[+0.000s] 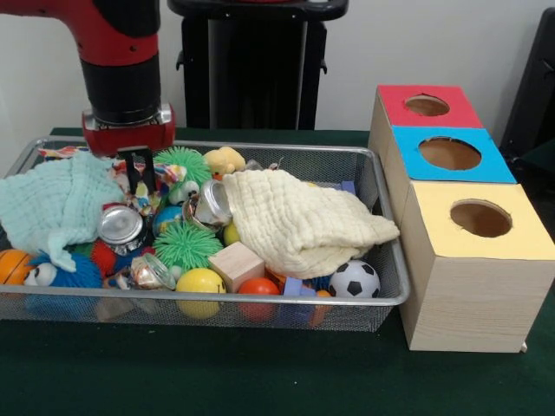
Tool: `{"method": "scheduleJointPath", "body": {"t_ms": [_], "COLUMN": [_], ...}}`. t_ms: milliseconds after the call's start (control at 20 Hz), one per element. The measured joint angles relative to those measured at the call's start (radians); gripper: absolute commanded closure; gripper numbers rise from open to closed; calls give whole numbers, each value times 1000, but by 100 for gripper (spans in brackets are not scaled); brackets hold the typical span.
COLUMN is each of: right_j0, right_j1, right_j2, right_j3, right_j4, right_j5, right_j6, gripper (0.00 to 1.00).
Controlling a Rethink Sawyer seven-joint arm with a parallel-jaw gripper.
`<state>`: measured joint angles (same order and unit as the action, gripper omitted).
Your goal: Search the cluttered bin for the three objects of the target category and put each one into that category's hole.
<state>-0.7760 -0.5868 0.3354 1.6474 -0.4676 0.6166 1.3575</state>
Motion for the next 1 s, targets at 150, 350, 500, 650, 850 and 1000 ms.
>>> {"method": "scheduleJointPath", "body": {"t_ms": [150, 350, 500, 650, 850, 1000], "right_j0": [-53, -86, -101, -112, -114, -110], "right_j1": [-17, -41, -60, -81, -109, -130], "right_j2": [55, 103, 137, 170, 205, 222], "right_j3": [16, 29, 35, 41, 45, 46], "right_j4": [47, 91, 121, 149, 184, 200], "right_j5": [2, 21, 48, 85, 138, 155], "right_j6": [0, 0, 0, 0, 0, 0], "gripper": [100, 100, 100, 100, 100, 100]}}
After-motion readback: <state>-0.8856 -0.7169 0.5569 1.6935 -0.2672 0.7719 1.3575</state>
